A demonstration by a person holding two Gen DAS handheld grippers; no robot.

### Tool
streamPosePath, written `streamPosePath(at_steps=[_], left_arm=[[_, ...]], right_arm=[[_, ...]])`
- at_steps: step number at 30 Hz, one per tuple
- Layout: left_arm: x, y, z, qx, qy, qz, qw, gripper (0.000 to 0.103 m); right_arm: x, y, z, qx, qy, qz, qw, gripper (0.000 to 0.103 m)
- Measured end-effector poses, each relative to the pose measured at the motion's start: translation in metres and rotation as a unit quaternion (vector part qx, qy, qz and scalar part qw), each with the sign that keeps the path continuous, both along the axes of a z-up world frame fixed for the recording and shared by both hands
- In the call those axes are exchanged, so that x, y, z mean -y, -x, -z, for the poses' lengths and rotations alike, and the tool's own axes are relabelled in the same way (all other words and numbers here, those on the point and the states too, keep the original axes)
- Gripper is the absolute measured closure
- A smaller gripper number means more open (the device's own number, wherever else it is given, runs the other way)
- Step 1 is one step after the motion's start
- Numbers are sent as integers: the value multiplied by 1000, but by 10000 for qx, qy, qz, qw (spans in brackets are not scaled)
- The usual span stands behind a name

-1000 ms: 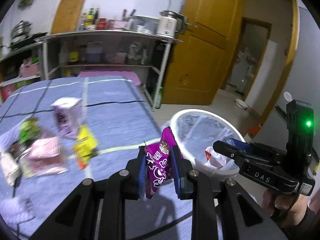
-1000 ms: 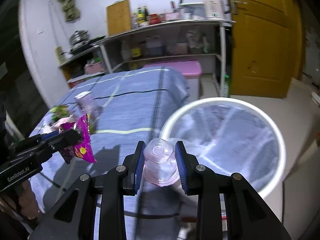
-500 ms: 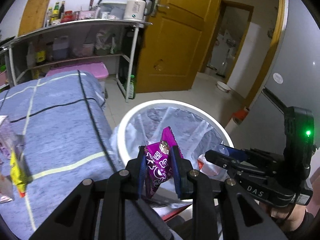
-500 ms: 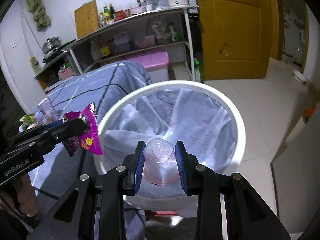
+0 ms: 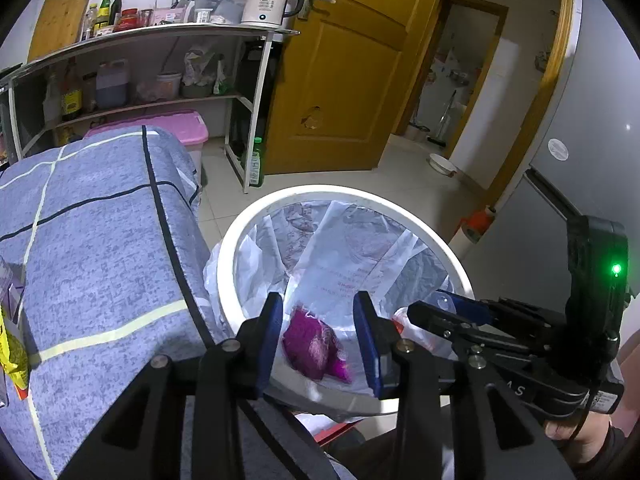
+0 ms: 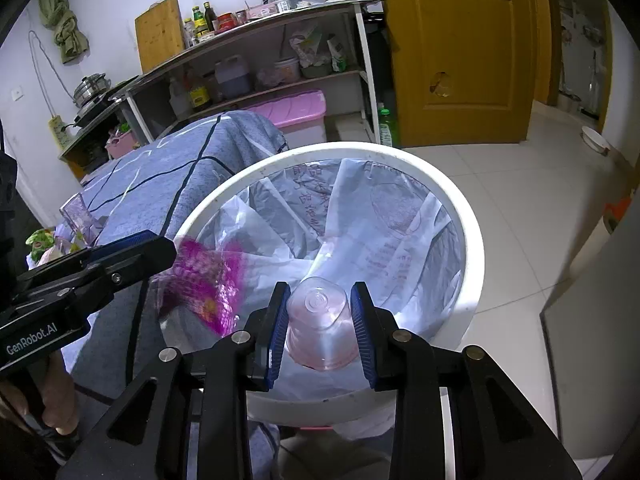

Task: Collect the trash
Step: 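Carry the purple bag and clear cup over the bin and open both tools, then move both tools back over the table toward the remaining trash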

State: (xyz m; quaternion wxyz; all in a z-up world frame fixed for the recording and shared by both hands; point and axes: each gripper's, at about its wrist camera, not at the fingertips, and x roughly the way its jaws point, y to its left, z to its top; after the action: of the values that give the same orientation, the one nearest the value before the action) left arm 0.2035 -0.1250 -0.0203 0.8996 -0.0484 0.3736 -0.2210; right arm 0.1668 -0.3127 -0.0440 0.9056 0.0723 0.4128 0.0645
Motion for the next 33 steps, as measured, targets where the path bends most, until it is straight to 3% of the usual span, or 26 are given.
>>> streamPosePath(at_steps=[8, 17, 33], left_arm=[[-6, 6, -3, 59, 15, -80, 9999, 60], [-24, 27, -13, 198, 46, -264, 9994, 60], [-93, 88, -34, 551, 0, -1077, 9927, 49]], right_arm=[[-2, 2, -3, 46, 6, -10, 10000, 62], [-13, 15, -17, 232, 34, -107, 9997, 61], [-81, 50, -45, 563, 87, -879, 9945, 61]])
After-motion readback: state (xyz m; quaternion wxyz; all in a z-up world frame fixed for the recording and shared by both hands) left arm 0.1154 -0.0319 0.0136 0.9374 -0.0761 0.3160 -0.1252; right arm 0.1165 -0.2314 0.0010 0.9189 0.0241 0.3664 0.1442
